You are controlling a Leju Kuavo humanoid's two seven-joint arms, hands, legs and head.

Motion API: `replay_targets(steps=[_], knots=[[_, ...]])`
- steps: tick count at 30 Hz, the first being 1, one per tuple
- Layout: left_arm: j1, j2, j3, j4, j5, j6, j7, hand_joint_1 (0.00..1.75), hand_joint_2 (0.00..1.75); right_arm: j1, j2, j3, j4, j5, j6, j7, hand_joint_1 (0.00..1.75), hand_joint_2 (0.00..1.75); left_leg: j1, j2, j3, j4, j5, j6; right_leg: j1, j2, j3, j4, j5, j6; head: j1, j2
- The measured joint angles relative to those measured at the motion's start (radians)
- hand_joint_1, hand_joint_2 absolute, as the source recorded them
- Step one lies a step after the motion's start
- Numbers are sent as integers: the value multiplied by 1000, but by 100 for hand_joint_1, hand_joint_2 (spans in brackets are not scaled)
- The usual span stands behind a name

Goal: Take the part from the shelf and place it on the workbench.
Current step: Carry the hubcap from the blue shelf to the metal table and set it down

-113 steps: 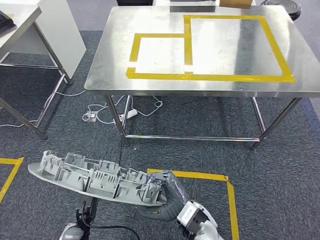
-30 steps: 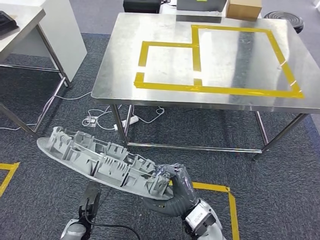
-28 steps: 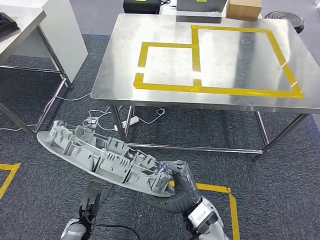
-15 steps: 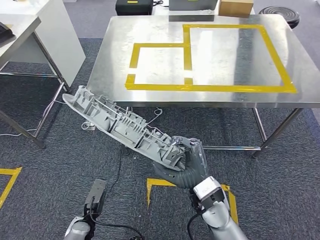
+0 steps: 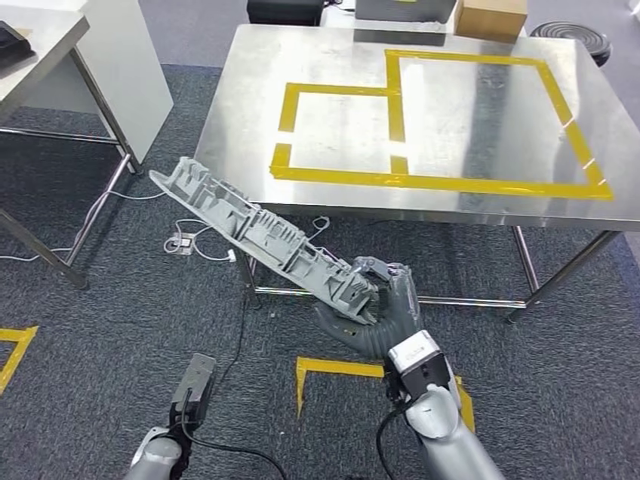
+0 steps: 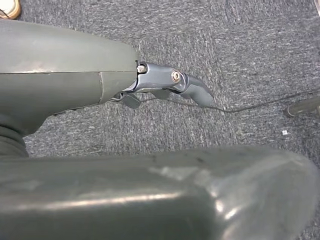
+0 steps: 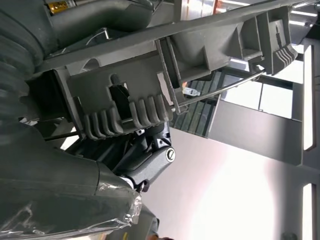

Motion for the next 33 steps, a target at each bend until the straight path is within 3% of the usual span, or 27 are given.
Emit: replay_targets(steps=[2,4,9,11,13,14,15,17,18,19,20,24,26,28,29,30,31,33], knots=[[-1,-1,-3,0,0,0,1,0,0,-5,4,-8,8,14,-28,-1,175,175,-1,-3,12,0,-10,-4,1,0,52,-120,73,-7,0,0],[-5,-2,-5,0,-2,1,1,0,0,-16,10,-15,16,31,-65,-3,175,175,-4,-3,19,0,-20,-11,5,1,108,-222,103,-12,-1,0],[-11,-5,-11,-1,-6,5,6,0,0,-29,20,-34,34,52,-127,-6,175,175,-3,1,20,16,-42,-40,4,5,143,-265,83,-35,-7,0],[-12,-5,-12,-1,-5,5,7,0,0,-29,22,-39,42,57,-133,-7,175,175,-2,5,-24,112,-87,-54,0,4,161,-271,76,-45,-10,0],[-10,-6,-12,-1,-4,5,7,0,0,-27,22,-41,52,62,-134,-9,175,175,0,6,-98,238,-126,-62,-1,6,177,-271,63,-49,-11,0],[-9,-6,-12,-1,-3,5,7,0,0,-24,22,-42,58,63,-134,-9,175,175,0,6,-126,269,-119,-62,-2,7,186,-271,55,-50,-11,0],[-8,-6,-12,-1,-3,5,7,0,0,-22,22,-43,63,63,-134,-9,175,175,0,6,-137,264,-88,-59,-2,9,196,-271,47,-49,-11,0],[-7,-5,-12,-1,-3,5,7,0,0,-18,24,-44,71,61,-134,-9,175,175,-2,6,-119,162,15,-50,-2,11,219,-271,28,-44,-11,0],[-7,-5,-12,-1,-3,5,7,0,0,-18,25,-44,73,61,-134,-9,175,175,-4,7,-102,106,54,-45,0,12,228,-271,19,-39,-10,0],[-7,-6,-12,-1,-3,4,7,0,0,-19,26,-44,75,60,-134,-9,175,175,-6,7,-84,57,74,-40,1,13,234,-271,11,-33,-10,0],[-7,-6,-12,-1,-3,4,7,0,0,-20,28,-44,76,60,-135,-10,175,175,-8,7,-72,27,75,-35,3,13,236,-271,6,-27,-10,0],[-6,-8,-13,-1,-5,8,7,0,0,-21,30,-48,79,60,-152,-22,175,175,-5,2,-57,1,48,-14,3,8,229,-262,-17,-8,-8,0],[-3,-8,-17,-1,-7,10,8,0,0,-20,31,-49,79,61,-164,-34,175,175,-2,2,-48,-3,39,-4,4,5,193,-181,-70,-6,-7,0],[7,-8,-24,-1,-7,10,8,0,0,-12,32,-52,81,62,-176,-41,175,175,-2,2,-34,-3,29,1,5,4,140,-53,-127,-10,-7,0],[13,-8,-26,0,-7,10,8,0,0,-6,32,-54,83,62,-185,-44,175,175,-2,2,-26,-3,24,2,6,4,120,-11,-132,-11,-7,0],[18,-7,-27,0,-6,11,8,0,0,0,32,-57,85,62,-194,-46,175,175,-3,0,-18,-3,19,2,6,4,110,-1,-114,-11,-7,0],[20,-7,-28,0,-6,12,8,0,0,4,32,-59,85,62,-205,-50,175,175,-2,-1,-11,-3,15,1,5,4,113,-27,-72,-9,-7,0],[18,-8,-30,0,-6,13,8,0,0,7,33,-63,81,62,-227,-62,175,175,-2,-4,-1,-4,8,-4,4,3,137,-138,27,-3,-7,0]])
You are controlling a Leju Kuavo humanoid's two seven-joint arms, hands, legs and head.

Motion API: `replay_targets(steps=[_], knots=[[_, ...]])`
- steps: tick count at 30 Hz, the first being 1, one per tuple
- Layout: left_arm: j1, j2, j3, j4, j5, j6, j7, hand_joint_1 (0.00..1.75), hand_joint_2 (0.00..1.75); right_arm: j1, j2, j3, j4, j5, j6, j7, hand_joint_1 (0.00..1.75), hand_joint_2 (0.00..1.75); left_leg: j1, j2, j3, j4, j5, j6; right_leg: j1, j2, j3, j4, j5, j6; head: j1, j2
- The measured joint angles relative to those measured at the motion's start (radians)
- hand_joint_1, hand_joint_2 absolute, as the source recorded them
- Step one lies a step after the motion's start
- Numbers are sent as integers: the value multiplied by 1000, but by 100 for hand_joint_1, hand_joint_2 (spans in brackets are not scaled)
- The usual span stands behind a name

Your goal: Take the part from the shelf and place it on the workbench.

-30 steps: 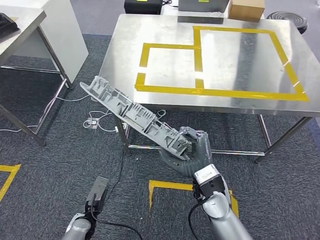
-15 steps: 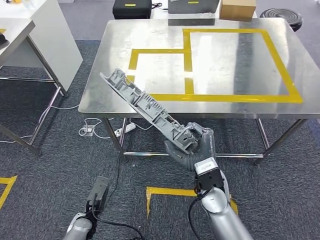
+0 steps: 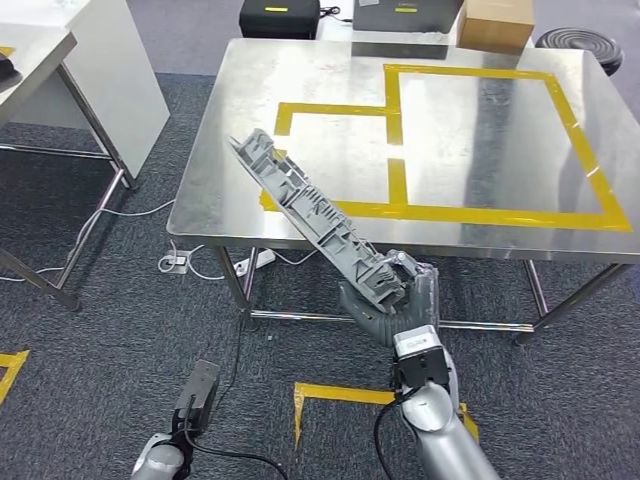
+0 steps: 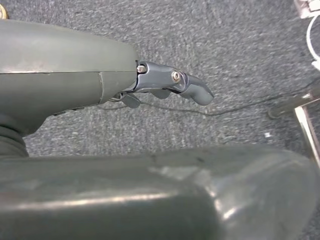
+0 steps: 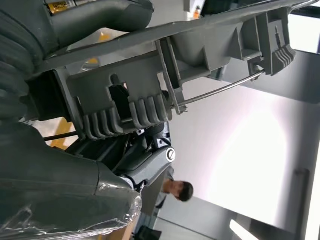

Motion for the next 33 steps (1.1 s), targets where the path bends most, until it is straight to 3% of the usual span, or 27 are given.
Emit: replay_targets(steps=[1,2,6,7,9,11,12,13,15,16,17,20,22,24,26,27,28,31,32,33], knots=[[-2,0,-1,0,0,1,0,0,0,0,1,-1,-4,0,-11,-7,175,175,-1,-1,1,1,-1,-4,0,0,13,-47,32,2,0,0],[-3,0,-2,0,0,1,0,0,0,1,3,-2,-9,0,-22,-11,175,175,-2,-1,-1,2,0,-9,1,0,21,-74,44,2,0,0],[-11,-1,-8,0,-3,3,0,0,0,9,7,-3,-58,-14,-98,-13,175,175,-5,4,-24,15,-4,-30,-3,2,31,-110,26,-21,-1,0],[-13,-2,-11,0,-3,4,-1,0,0,12,7,-3,-75,-18,-120,-14,175,175,-5,7,-33,36,-23,-38,-6,3,35,-120,24,-27,-2,0],[-15,-2,-19,0,-3,4,-1,0,0,14,7,-6,-95,-19,-143,-17,175,175,-3,13,-62,132,-83,-53,-10,3,44,-127,22,-36,-5,0],[-15,-2,-24,0,-2,3,-1,0,0,15,6,-11,-97,-20,-147,-17,175,175,1,15,-99,241,-123,-58,-10,4,52,-127,19,-41,-6,0],[-16,-2,-25,0,-1,3,-1,0,0,15,6,-14,-97,-20,-146,-16,175,175,1,15,-108,262,-117,-55,-9,5,55,-127,18,-42,-6,0],[-17,-2,-25,0,-1,3,-1,0,0,13,6,-16,-96,-21,-143,-13,175,175,0,15,-103,246,-88,-49,-7,6,59,-127,17,-43,-6,0],[-21,-1,-25,0,0,2,-1,0,0,1,7,-18,-91,-19,-132,-8,175,175,-6,15,-63,140,-10,-30,-4,8,65,-128,14,-42,-6,0],[-23,-1,-26,0,1,0,0,0,0,-8,7,-18,-85,-18,-126,-6,175,175,-10,16,-42,83,19,-22,-2,9,65,-127,13,-40,-5,0],[-25,-1,-27,0,1,-1,0,0,0,-17,7,-19,-79,-16,-121,-4,175,175,-13,17,-26,42,29,-15,-1,9,63,-127,12,-36,-5,0],[-28,-3,-31,0,0,-5,5,0,0,-38,7,-23,-57,4,-115,-2,175,175,-14,17,-15,-3,14,-8,1,5,49,-128,15,-21,-8,0],[-28,-4,-33,0,-4,-10,10,0,0,-54,5,-26,-38,41,-123,-2,175,175,-8,16,-12,-15,14,-4,4,2,35,-110,-2,-13,-5,0],[-27,-5,-42,0,-10,-17,16,0,0,-75,1,-28,-8,91,-134,-4,175,175,-2,16,-5,-20,13,1,5,0,-5,-19,-61,-8,-1,0],[-26,-6,-52,0,-17,-24,23,0,0,-92,-5,-38,28,151,-140,-4,175,175,-1,15,2,-20,10,5,4,0,-61,111,-113,-5,1,0],[-25,-6,-56,0,-20,-27,25,0,0,-98,-7,-45,44,178,-141,-2,175,175,0,14,5,-20,8,6,4,0,-78,144,-111,-1,1,0],[-26,-7,-59,0,-22,-31,28,0,0,-106,-9,-54,59,202,-141,1,175,175,1,12,9,-20,5,5,2,0,-81,141,-85,3,1,0],[-33,-12,-75,0,-30,-37,34,0,0,-150,-10,-81,103,248,-142,11,175,175,3,6,20,-18,-1,-5,-5,-2,-22,-32,44,15,2,0],[-35,-13,-80,0,-31,-38,35,0,0,-167,-10,-89,117,254,-142,13,175,175,2,5,19,-15,-2,-10,-6,-1,-1,-81,63,15,3,0],[-38,-14,-83,0,-32,-38,36,0,0,-181,-10,-96,129,256,-143,15,175,175,0,5,16,-13,-1,-14,-6,0,11,-108,64,12,3,0]])
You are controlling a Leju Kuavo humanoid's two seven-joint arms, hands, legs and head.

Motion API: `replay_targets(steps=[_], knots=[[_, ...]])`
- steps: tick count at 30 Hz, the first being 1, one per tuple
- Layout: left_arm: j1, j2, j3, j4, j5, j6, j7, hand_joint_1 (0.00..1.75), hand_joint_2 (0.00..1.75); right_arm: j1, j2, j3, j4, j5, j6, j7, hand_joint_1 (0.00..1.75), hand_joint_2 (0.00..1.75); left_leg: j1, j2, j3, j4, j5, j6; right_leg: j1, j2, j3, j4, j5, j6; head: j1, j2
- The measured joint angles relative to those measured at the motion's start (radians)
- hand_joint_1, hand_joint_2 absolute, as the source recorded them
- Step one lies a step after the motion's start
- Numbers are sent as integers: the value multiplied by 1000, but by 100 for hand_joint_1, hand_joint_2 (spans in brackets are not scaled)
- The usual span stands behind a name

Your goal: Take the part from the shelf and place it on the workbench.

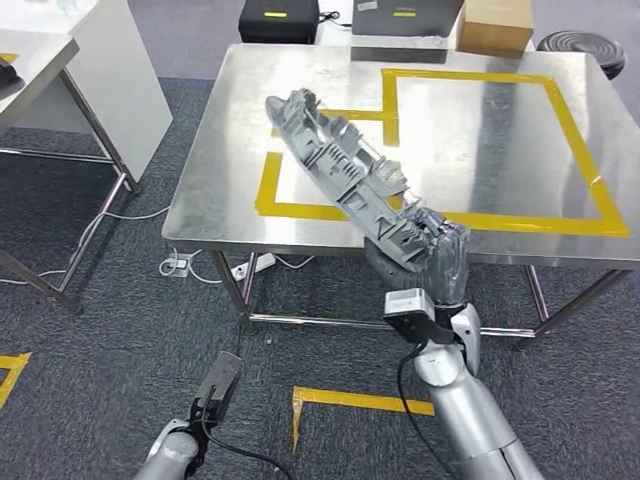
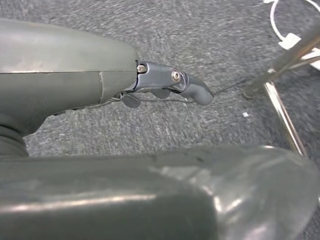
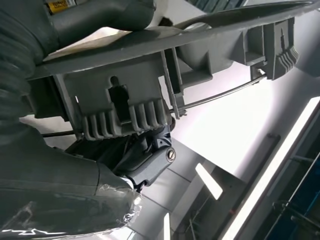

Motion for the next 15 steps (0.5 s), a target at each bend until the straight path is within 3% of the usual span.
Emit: replay_targets(steps=[2,4,6,8,9,10,11,13,15], knots=[[-3,-1,-8,0,-2,-2,1,0,0,-22,0,-12,19,11,-2,6,175,175,-1,0,-9,3,3,-8,0,4,5,-15,-12,-13,0,0],[-7,-2,-18,0,-6,-7,1,0,0,-41,-1,-29,38,30,-3,16,175,175,-1,3,-20,21,-12,-20,-4,6,4,-18,-12,-27,-2,0],[-13,-4,-26,0,-9,-12,1,0,0,-62,-3,-44,61,41,-3,21,175,175,1,6,-56,101,-59,-32,-7,6,7,-21,-12,-39,-3,0],[-15,-4,-35,0,-10,-16,2,0,0,-75,-6,-58,85,53,-4,20,175,175,2,8,-115,229,-109,-38,-6,6,10,-21,-14,-45,-3,0],[-15,-4,-38,0,-10,-19,2,0,0,-77,-7,-66,95,65,-4,19,175,175,2,8,-136,268,-112,-37,-5,6,12,-20,-15,-46,-3,0],[-15,-4,-41,0,-9,-23,2,0,0,-79,-8,-74,104,81,-4,18,175,175,2,9,-145,278,-97,-34,-4,7,14,-20,-17,-48,-3,0],[-15,-4,-43,0,-9,-27,3,0,0,-81,-8,-82,110,96,-4,16,175,175,0,9,-137,248,-62,-28,-3,8,16,-20,-18,-48,-3,0],[-16,-4,-46,0,-6,-31,3,0,0,-88,-6,-96,118,119,-4,11,175,175,-5,9,-95,130,19,-13,-1,11,19,-20,-20,-45,-3,0],[-17,-5,-48,0,-4,-33,3,0,0,-96,-4,-109,124,127,-4,7,175,175,-10,9,-61,40,47,-3,2,12,15,-18,-22,-39,-2,0]])
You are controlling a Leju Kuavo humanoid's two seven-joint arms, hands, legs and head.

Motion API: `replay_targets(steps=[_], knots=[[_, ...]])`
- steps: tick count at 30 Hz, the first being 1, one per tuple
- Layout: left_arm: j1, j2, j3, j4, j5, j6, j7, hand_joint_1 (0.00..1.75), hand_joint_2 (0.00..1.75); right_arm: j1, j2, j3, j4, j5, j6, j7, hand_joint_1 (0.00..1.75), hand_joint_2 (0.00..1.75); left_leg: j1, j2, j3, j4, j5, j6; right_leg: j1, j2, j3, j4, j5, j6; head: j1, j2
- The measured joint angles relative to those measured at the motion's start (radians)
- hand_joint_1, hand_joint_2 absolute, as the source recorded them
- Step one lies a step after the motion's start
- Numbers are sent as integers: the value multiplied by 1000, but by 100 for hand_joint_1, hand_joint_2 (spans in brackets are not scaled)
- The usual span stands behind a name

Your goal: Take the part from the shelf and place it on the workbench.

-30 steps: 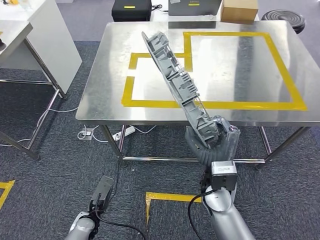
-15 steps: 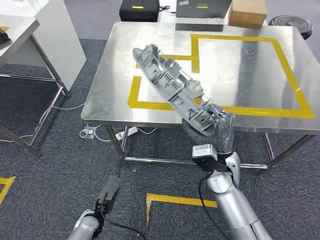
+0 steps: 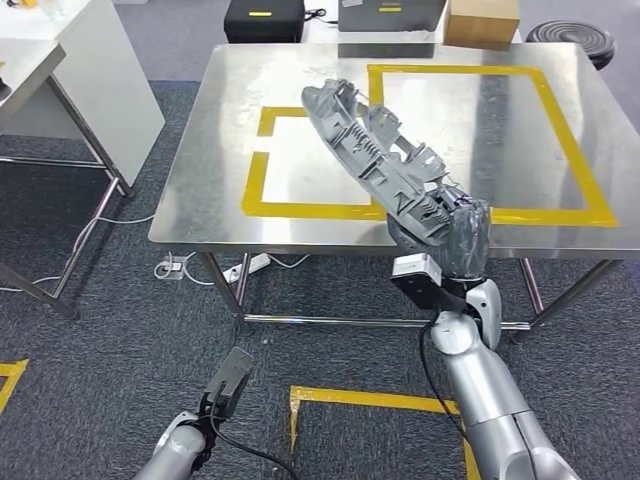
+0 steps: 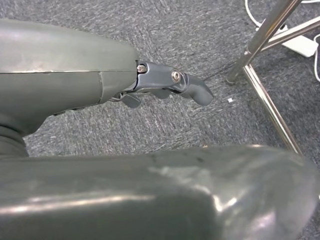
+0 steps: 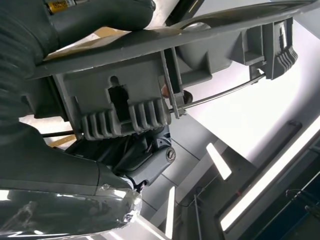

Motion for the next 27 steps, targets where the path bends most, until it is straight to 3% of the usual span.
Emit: replay_targets(steps=[3,5,8,9,10,11,13,14,16,18,20,22,24,25,26,27], knots=[[0,-1,0,0,2,0,0,0,0,-7,1,-20,8,14,-2,-5,175,175,2,-1,8,-31,-16,5,2,-4,-12,2,-3,13,1,0],[1,-3,-1,0,4,1,2,0,0,-6,2,-32,17,29,-2,-9,175,175,7,-2,13,-37,-17,11,2,-7,-26,37,-38,18,4,0],[5,-3,-3,0,6,1,7,0,0,-3,2,-49,44,35,-2,-9,175,175,9,-2,25,-39,-21,20,2,-9,-89,215,-131,20,7,0],[7,-3,-3,0,6,1,8,0,0,-3,2,-54,53,33,-2,-4,175,175,9,-3,28,-39,-22,21,1,-9,-110,261,-139,23,7,0],[7,-3,-4,0,7,1,9,0,0,-5,2,-57,63,29,0,4,175,175,10,-4,30,-38,-23,21,1,-9,-119,274,-125,27,7,0],[6,-3,-6,0,8,0,11,0,0,-10,2,-60,73,21,5,16,175,175,11,-6,33,-37,-25,19,-1,-10,-112,247,-92,31,7,0],[1,-2,-12,0,13,-1,14,0,0,-30,2,-61,96,1,20,48,175,175,12,-7,36,-35,-29,12,-7,-13,-68,125,-10,43,8,0],[-2,-2,-15,0,14,-3,15,0,0,-41,2,-60,110,-9,29,62,175,175,11,-7,35,-32,-30,8,-9,-13,-43,67,11,46,9,0],[-7,-1,-18,0,16,-5,17,0,0,-59,2,-58,138,-21,45,84,175,175,7,-8,26,-28,-26,-3,-8,-11,-22,19,12,40,9,0],[-8,0,-19,0,19,-7,19,0,0,-77,2,-52,166,-27,63,109,175,175,7,-8,19,-27,-24,-12,-8,-8,-23,14,9,24,7,0],[-13,-1,-22,0,21,-8,19,0,0,-98,2,-45,192,-35,75,128,175,175,8,-6,6,0,-44,-22,-11,-7,-20,10,11,10,5,0],[-16,-2,-24,-1,23,-8,19,0,0,-111,2,-41,213,-41,78,134,175,175,9,-3,-40,102,-95,-31,-12,-8,-15,7,10,-1,2,0],[-16,-1,-25,-1,23,-8,19,0,0,-113,2,-38,230,-41,79,135,175,175,10,-2,-99,220,-133,-34,-9,-9,-11,7,8,-6,1,0],[-16,-1,-25,-1,24,-8,19,0,0,-113,2,-37,237,-43,79,134,175,175,9,-2,-113,243,-127,-32,-8,-8,-9,7,7,-7,1,0],[-17,-1,-25,-1,24,-9,19,0,0,-115,2,-36,242,-49,81,133,175,175,9,-2,-111,231,-103,-27,-6,-8,-5,7,6,-8,1,0],[-18,-1,-25,-1,25,-10,20,0,0,-119,2,-35,247,-60,84,130,175,175,8,-2,-93,184,-64,-21,-5,-7,-2,7,4,-9,2,0]])
